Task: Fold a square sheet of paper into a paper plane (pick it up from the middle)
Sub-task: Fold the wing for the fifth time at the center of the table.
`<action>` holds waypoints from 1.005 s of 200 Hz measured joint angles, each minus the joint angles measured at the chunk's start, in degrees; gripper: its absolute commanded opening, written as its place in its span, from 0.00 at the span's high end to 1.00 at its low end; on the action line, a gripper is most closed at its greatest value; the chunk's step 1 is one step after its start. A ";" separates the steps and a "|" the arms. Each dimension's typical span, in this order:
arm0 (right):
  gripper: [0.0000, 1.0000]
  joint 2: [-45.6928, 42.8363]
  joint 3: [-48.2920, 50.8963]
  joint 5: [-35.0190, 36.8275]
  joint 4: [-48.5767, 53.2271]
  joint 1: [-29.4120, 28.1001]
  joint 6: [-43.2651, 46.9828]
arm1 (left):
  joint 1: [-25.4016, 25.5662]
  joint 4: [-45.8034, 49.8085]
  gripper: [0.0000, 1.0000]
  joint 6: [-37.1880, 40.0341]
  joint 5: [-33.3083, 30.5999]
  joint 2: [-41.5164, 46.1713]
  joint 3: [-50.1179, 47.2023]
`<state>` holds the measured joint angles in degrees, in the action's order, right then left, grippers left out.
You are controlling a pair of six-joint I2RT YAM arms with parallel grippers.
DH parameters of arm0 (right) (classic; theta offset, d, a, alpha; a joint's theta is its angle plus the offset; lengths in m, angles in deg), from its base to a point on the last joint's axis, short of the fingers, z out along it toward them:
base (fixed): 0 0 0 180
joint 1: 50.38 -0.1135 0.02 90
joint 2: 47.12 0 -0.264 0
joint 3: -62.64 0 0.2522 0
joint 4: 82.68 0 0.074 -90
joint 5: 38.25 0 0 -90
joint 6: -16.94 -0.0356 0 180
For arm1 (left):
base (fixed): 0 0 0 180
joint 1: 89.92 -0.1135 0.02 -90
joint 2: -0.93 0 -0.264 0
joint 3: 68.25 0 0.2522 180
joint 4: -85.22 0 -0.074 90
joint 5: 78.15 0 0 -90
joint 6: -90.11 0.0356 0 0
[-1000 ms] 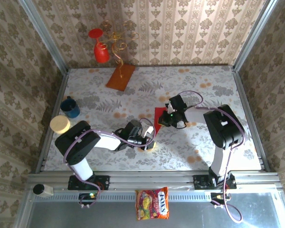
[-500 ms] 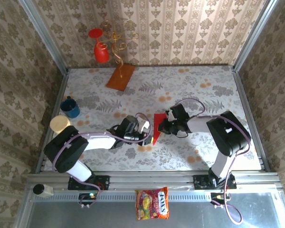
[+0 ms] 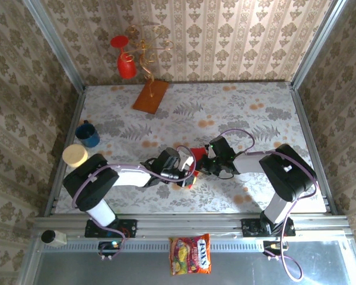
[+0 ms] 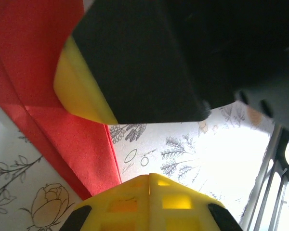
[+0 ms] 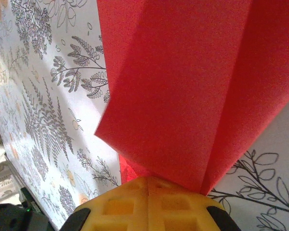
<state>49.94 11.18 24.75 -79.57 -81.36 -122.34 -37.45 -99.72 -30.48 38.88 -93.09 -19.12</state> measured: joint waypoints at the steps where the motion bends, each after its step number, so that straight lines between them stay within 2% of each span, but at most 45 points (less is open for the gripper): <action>1: 1.00 0.00 0.00 0.00 0.00 0.00 0.00 | 0.00 0.00 1.00 0.00 0.00 -0.15 0.02; 49: 1.00 -0.04 -0.79 0.13 1.46 -0.04 -0.13 | 0.07 0.22 1.00 0.24 -0.46 -3.15 0.83; 72: 0.86 -0.04 -2.36 0.48 4.72 -0.04 0.52 | 0.55 0.55 1.00 0.70 -0.74 -3.67 1.42; 131: 0.84 1.46 -6.49 -1.18 11.37 2.27 2.95 | 1.16 -1.07 1.00 1.31 -1.22 -4.83 1.79; 178: 0.72 2.43 -7.74 -4.02 12.22 4.17 3.78 | 1.14 -2.38 1.00 1.31 -1.01 -5.40 1.79; 201: 0.71 2.60 -8.33 -4.33 12.26 4.94 4.13 | 1.14 -2.56 1.00 1.31 -0.90 -5.51 1.79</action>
<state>52.54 2.86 20.42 -67.31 -76.42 -118.21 -36.31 -102.28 -29.17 37.98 -98.60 -17.32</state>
